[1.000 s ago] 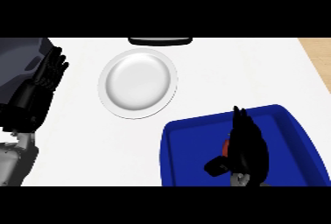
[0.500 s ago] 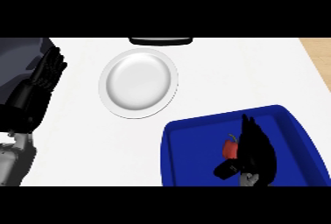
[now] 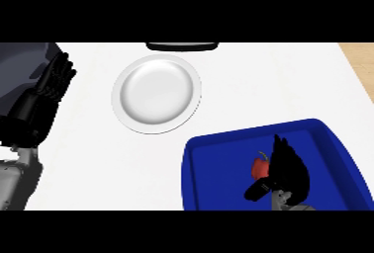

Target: Pick the bell pepper from the tray and place it in the plate

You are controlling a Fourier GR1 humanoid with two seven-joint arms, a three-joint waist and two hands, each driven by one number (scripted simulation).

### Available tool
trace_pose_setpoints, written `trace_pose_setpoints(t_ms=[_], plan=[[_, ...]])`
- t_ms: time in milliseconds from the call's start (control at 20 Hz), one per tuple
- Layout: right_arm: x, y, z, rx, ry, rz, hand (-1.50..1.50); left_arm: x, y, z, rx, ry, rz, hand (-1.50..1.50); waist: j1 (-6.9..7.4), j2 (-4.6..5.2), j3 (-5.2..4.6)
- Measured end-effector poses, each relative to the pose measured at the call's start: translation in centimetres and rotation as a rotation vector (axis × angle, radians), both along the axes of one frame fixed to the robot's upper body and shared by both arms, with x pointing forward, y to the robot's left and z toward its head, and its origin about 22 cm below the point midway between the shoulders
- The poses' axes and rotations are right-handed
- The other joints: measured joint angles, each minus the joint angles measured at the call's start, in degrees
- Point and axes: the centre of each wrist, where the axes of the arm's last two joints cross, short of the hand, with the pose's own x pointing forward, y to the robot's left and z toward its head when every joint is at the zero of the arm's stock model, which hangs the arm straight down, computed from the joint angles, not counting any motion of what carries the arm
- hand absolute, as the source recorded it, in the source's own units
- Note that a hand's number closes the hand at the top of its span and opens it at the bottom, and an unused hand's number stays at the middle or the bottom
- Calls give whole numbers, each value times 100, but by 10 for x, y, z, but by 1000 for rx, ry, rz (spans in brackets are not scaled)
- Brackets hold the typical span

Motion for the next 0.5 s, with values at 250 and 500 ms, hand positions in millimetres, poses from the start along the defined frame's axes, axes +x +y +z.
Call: trace_pose_setpoints(t_ms=[250,500], plan=[[2,-1,-10,-23,-8,-1,150,-5,-6,-4,-1,2,-1,0,8,-15,-7],[10,2,-7,-138,-120,17,150,-8,-7,-3,-2,0,-1,0,19,-24,-11]])
